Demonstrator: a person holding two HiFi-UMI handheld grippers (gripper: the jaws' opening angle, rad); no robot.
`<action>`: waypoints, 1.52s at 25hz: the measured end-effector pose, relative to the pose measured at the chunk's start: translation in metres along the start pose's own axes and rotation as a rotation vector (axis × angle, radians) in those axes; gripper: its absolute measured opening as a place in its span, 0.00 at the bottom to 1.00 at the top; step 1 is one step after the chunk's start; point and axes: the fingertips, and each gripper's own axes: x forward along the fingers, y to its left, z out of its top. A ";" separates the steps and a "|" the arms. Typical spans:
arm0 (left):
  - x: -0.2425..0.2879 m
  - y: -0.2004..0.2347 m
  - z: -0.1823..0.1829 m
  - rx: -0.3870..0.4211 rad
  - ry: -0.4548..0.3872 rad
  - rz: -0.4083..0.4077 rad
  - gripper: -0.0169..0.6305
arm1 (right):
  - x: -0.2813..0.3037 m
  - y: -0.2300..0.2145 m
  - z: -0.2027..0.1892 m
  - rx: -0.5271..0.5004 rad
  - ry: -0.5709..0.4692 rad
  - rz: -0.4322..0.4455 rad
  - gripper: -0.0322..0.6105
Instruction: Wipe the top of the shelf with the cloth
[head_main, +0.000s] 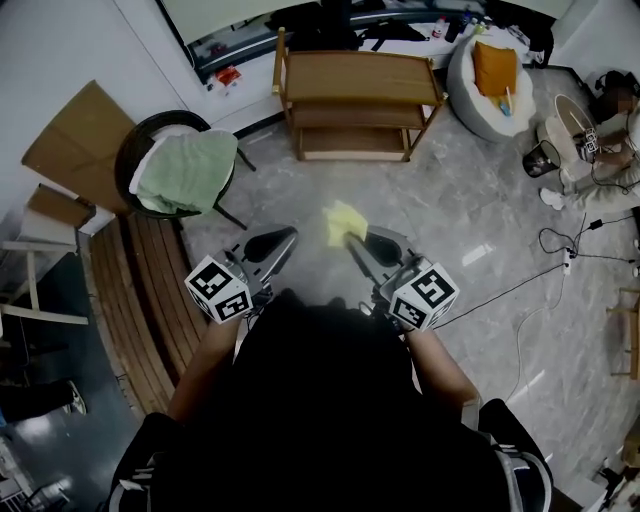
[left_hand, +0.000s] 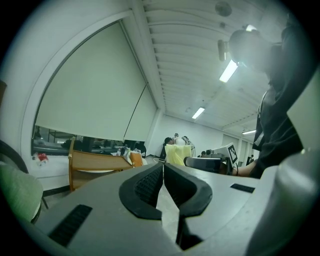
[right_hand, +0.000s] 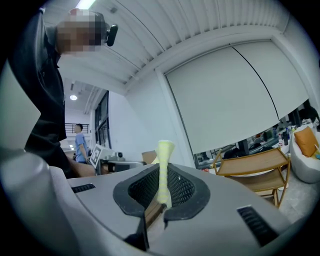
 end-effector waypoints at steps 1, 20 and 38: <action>-0.001 0.000 -0.001 -0.001 0.004 0.003 0.05 | 0.000 -0.001 -0.002 0.003 -0.001 0.000 0.12; 0.006 0.072 -0.001 -0.063 0.002 -0.019 0.05 | 0.048 -0.049 -0.002 0.029 0.026 -0.103 0.12; 0.040 0.236 0.050 -0.100 -0.024 -0.117 0.05 | 0.191 -0.119 0.029 0.018 0.070 -0.176 0.12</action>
